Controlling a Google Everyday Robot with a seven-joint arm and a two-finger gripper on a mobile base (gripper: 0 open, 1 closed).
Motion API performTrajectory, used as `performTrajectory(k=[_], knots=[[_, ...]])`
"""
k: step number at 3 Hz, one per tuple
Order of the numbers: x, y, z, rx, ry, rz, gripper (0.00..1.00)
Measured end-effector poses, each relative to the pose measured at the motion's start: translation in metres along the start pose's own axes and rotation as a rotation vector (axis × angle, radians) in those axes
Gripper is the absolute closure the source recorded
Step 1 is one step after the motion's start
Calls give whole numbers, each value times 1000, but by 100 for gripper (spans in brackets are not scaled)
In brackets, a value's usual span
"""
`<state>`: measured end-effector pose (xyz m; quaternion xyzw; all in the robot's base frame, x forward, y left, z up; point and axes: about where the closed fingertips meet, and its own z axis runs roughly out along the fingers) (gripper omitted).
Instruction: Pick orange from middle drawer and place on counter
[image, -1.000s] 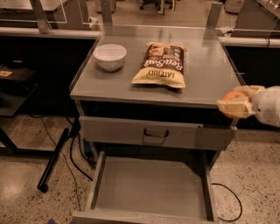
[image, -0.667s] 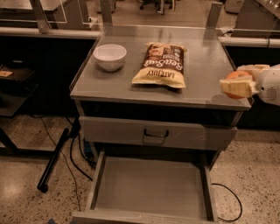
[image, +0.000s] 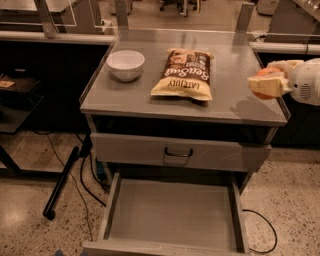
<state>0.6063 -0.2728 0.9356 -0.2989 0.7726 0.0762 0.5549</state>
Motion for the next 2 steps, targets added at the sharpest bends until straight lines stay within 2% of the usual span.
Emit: performTrajectory(k=[2], knots=[[-27,-34,44,12,-77,89,100]])
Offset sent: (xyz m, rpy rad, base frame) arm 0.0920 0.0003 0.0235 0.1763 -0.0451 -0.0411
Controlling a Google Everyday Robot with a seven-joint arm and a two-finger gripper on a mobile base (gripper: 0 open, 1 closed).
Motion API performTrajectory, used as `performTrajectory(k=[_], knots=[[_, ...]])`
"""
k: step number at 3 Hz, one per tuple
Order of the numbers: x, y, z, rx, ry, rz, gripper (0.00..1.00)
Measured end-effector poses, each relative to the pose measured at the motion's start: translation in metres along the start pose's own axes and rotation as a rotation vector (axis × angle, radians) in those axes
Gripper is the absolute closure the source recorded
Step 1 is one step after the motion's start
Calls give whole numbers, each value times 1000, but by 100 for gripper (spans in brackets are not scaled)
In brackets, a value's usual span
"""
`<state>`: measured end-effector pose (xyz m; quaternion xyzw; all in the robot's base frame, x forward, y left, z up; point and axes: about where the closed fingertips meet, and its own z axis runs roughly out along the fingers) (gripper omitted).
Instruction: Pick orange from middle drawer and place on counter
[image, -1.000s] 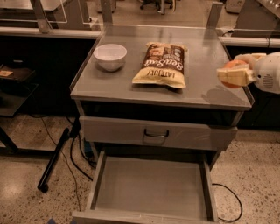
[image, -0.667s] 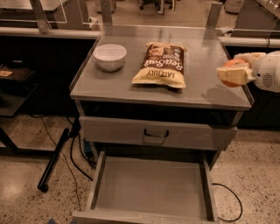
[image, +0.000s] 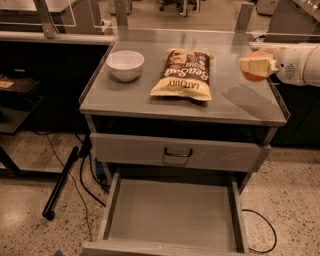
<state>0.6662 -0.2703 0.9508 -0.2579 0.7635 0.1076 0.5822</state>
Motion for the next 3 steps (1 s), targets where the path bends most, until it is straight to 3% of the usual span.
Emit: performTrajectory(k=[1,3], knots=[[6,-4,16,-20,-13,49,100],[51,1,32,-68,2,184,100]])
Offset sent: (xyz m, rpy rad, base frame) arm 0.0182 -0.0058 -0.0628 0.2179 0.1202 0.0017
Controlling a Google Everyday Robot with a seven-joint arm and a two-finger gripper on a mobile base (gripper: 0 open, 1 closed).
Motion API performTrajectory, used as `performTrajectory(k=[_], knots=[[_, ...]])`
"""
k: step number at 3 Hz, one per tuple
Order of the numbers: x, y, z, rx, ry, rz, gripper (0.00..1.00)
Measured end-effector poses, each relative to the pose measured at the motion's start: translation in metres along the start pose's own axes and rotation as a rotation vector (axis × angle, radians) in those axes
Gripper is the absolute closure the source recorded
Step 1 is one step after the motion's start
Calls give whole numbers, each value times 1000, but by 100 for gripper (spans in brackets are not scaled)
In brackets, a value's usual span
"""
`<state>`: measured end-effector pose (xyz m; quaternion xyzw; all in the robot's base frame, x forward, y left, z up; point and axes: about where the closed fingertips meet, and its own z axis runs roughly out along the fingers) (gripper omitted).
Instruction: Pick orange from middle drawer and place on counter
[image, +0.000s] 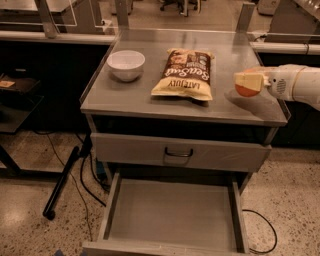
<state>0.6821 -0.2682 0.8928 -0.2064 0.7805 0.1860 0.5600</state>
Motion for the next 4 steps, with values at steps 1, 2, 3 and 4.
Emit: performTrajectory(k=[1,2,3,4], knots=[[14,1,6,-9,14,18,100],[29,-1,10,-12,21,40,100],[31,-1,10,-13,23,40,100],[31,-1,10,-13,23,40,81]])
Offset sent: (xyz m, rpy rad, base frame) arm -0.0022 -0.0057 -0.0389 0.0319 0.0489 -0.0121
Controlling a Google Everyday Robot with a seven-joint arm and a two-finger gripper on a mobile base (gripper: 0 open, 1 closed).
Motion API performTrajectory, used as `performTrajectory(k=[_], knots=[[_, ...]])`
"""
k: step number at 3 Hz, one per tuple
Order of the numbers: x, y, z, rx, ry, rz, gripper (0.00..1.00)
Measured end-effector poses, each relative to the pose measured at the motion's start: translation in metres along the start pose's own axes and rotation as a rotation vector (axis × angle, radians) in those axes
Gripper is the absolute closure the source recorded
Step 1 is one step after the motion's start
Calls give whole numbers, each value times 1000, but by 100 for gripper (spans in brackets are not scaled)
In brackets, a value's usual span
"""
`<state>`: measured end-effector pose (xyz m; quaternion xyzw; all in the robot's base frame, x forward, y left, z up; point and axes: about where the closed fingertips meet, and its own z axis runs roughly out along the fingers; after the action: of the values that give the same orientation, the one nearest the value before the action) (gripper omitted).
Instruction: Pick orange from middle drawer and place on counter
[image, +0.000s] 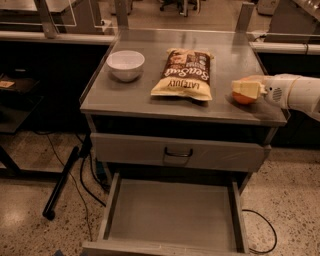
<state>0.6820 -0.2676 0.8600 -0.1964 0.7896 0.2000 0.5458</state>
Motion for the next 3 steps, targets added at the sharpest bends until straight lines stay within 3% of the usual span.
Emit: performTrajectory(k=[3], knots=[[0,0,0,0,0,0,11]])
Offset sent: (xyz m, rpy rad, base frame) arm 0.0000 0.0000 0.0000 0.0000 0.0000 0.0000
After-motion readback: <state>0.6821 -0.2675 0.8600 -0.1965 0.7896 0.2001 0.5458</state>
